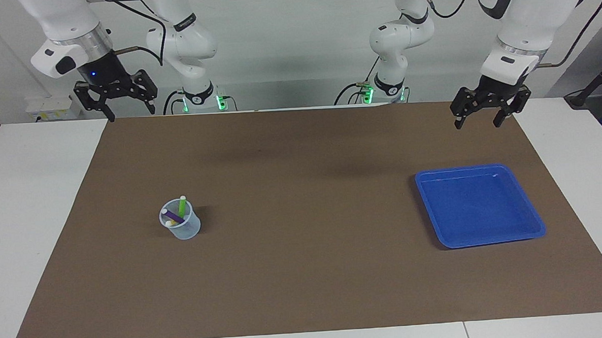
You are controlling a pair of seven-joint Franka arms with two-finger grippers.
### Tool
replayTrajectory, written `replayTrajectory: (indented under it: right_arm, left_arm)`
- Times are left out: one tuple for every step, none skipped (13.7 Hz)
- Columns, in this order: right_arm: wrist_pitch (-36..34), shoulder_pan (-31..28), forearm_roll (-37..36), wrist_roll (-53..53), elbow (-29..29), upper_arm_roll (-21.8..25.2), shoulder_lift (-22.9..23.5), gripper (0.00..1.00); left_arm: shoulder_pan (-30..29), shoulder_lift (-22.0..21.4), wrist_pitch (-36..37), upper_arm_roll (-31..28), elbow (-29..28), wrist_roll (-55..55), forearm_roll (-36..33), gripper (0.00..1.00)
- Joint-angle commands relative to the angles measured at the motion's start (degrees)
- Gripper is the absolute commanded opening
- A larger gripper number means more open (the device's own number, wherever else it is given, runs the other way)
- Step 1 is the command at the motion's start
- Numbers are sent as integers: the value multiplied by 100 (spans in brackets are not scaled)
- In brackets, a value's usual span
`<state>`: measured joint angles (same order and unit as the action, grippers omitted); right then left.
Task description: Right arm passes pens to left for tray arrangement
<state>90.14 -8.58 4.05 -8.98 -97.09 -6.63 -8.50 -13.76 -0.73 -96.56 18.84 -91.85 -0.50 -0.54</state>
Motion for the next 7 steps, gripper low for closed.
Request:
replayTrajectory:
  right_arm:
    - [92, -39, -62, 89, -222, -23, -152, 100]
    - [118, -39, -62, 55, -214, -23, -152, 100]
    - [118, -30, -62, 37, -223, -23, -152, 100]
    - [127, -38, -62, 37, -223, -23, -152, 100]
    - [135, -39, -62, 19, -214, -23, -152, 100]
    - [136, -39, -62, 19, -214, -23, -152, 100]
    - [136, -39, -62, 19, -214, -23, -152, 100]
  left_arm:
    - [22, -156, 32, -47, -149, -11, 63, 100]
    - [31, -156, 32, -56, -149, -3, 63, 100]
    - [31, -156, 32, -47, -149, -11, 63, 100]
    - [22, -156, 32, -47, -149, -3, 63, 100]
    - [22, -156, 41, -47, -149, -11, 63, 100]
    - [31, -156, 32, -47, -149, -11, 63, 100]
    - [31, -156, 32, -47, -149, -11, 63, 100]
